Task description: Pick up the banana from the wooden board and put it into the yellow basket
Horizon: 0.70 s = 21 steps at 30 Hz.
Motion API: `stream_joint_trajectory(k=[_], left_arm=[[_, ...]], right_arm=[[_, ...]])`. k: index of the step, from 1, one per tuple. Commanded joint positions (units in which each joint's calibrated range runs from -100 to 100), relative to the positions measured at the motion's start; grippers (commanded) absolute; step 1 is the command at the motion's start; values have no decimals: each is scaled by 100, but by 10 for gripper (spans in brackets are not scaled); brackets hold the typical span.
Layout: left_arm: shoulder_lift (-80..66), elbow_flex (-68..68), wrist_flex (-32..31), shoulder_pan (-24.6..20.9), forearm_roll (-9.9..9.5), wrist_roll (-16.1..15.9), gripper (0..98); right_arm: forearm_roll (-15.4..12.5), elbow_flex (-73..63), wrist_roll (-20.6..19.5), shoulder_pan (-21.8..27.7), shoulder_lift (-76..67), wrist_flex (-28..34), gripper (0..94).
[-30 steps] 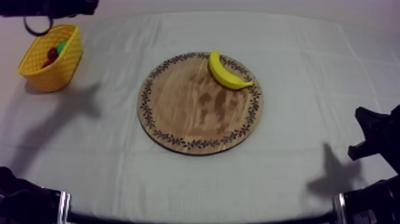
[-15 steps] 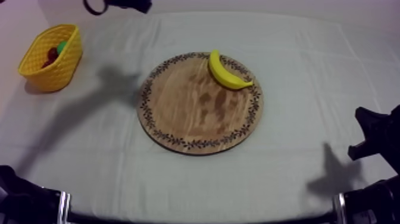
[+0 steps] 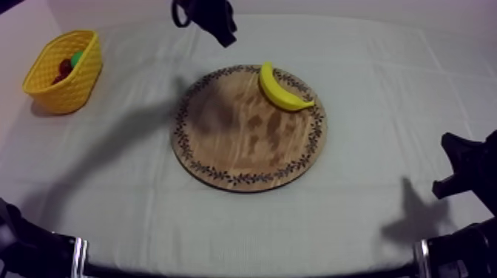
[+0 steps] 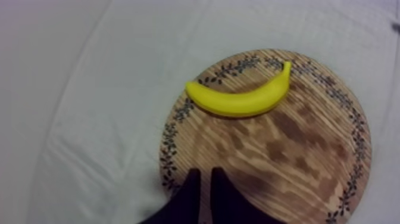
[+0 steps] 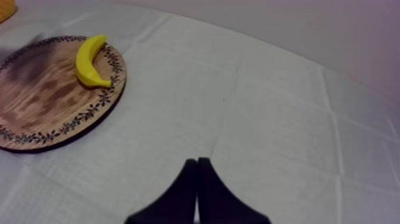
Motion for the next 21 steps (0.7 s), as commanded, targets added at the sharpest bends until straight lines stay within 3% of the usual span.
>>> stream_joint_trajectory(k=[1,7,15,21], left_arm=[[304,-341,236,69,-28,-129,147],[811,-737,437,297,-74,-350,299],[1328,-1114,731,471,-116,-353,655],[1685,-1424,802,503,-103,-449,733]], right_arm=[[0,-3,-1,-1,3,-1,2],[0,-3,-1,-1,3,-1,2],[0,-3,-1,-1,3,-1,2],[0,-3,-1,-1,3,-1,2]])
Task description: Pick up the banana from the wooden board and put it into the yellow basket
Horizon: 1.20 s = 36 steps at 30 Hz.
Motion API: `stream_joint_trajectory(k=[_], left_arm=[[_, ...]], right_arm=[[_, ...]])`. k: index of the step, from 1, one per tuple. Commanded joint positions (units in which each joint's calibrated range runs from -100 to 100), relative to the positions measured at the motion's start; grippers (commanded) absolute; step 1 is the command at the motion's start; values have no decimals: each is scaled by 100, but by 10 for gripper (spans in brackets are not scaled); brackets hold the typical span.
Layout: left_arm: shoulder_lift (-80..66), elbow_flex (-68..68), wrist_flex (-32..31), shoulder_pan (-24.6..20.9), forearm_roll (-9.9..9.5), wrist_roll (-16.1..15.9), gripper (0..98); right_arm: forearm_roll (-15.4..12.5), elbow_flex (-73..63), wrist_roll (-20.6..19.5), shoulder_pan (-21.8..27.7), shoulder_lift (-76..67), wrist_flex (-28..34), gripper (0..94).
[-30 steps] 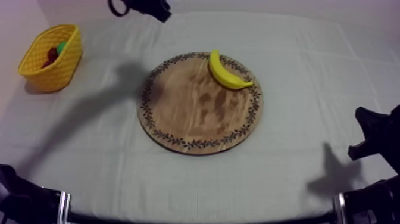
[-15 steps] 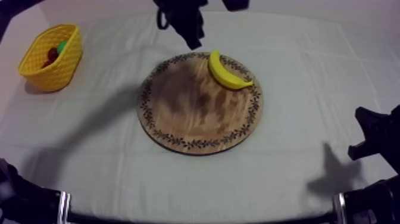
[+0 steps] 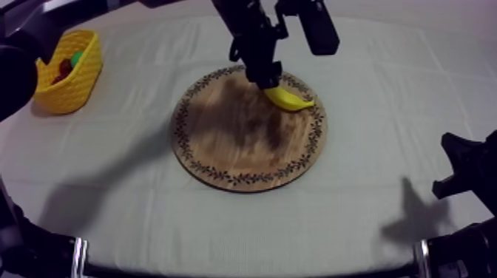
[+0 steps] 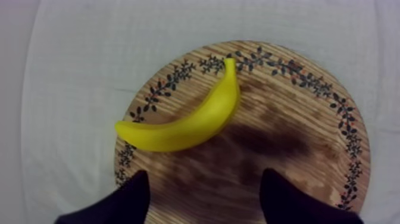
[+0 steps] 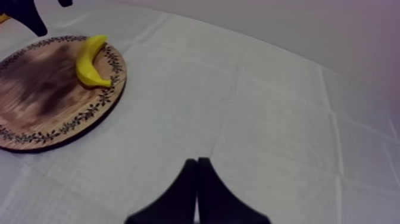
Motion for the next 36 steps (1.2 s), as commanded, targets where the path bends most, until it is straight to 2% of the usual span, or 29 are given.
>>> stream_joint_trajectory(k=[1,14,24,36], left_arm=[[104,-78,10,3,10,-56,735],[976,-654,109,75,-70,-383,708],[1573,-1447,365,79,-153,-470,698],[2095,-1791,538,79,-299,-564,659]], right_arm=[[0,-3,-1,-1,3,1,2],[0,-3,-1,-1,3,1,2],[0,-3,-1,-1,3,1,2],[0,-3,-1,-1,3,1,2]])
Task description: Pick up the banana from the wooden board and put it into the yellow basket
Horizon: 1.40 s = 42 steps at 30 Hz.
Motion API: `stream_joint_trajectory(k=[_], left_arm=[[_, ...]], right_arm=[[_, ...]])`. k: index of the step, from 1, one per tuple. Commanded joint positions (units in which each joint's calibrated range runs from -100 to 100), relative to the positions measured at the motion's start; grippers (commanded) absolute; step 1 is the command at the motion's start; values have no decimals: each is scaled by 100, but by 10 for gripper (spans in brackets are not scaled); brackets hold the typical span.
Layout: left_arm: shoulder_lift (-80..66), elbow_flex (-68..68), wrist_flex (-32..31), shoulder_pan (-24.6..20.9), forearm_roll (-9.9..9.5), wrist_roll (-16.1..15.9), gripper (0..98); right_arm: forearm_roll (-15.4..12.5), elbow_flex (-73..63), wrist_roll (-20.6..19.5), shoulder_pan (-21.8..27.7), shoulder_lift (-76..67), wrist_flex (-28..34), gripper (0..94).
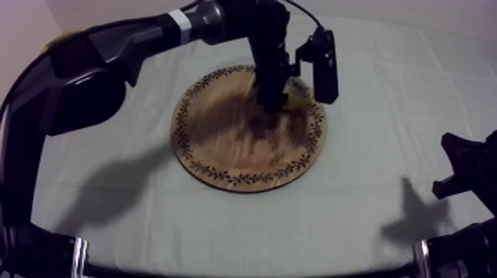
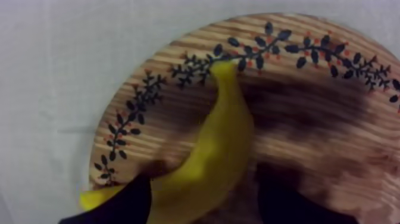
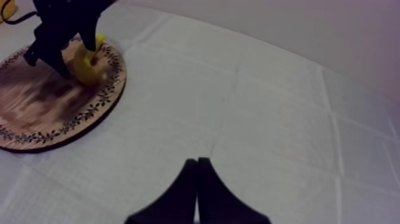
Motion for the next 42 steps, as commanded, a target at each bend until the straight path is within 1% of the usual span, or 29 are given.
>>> stream_joint_trajectory(k=[1,4,6,17,21,25,35,42], left_arm=[[75,-19,19,10,-16,-12,656],[181,-62,38,20,-28,-26,642],[234,-92,46,22,-33,-27,609],[338,-232,53,6,-30,56,306],[265,-164,53,4,-17,130,228],[-41,25,53,-16,-20,260,201],[-1547,628,-66,-186,-40,730,194],[-2797,1148,-29,-471,-55,1042,179]], right_arm=[[0,-3,-1,-1,3,4,2],[0,-3,-1,-1,3,4,2],[0,-3,-1,-1,3,4,2],[0,-3,-1,-1,3,4,2],[0,-3,-1,-1,3,4,2],[0,-3,-1,-1,3,4,2],[0,-3,-1,-1,3,4,2],[0,-3,-1,-1,3,4,2]])
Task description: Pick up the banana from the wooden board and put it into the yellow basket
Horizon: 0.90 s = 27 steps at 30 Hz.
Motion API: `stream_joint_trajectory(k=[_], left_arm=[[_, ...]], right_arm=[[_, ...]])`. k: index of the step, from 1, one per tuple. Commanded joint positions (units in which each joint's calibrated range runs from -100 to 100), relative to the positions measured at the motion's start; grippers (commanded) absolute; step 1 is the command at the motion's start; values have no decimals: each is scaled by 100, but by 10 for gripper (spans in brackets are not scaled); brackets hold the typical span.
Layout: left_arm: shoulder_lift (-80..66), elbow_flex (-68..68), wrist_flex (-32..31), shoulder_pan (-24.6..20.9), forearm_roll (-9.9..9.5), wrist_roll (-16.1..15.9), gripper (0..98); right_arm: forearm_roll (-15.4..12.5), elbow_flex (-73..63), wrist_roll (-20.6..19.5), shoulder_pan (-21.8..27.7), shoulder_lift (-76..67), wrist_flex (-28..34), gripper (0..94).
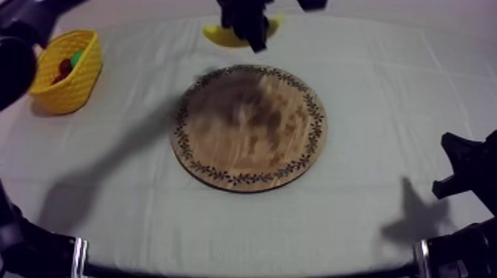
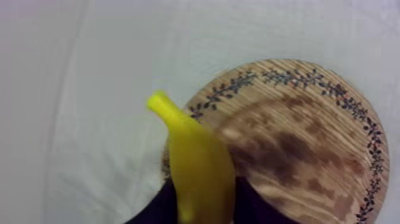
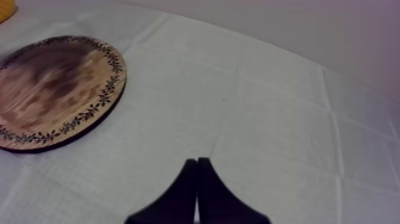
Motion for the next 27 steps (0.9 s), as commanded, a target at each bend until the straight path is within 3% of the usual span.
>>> stream_joint_trajectory(k=[1,13,27], left_arm=[[-647,197,10,-131,-2,105,179],[-2006,927,25,-1017,-43,583,188],[-2660,1737,-60,-2231,-49,735,186]], right_arm=[[0,-3,2,-1,3,-2,2],[0,-3,2,-1,3,-2,2],[0,-3,2,-1,3,-2,2]])
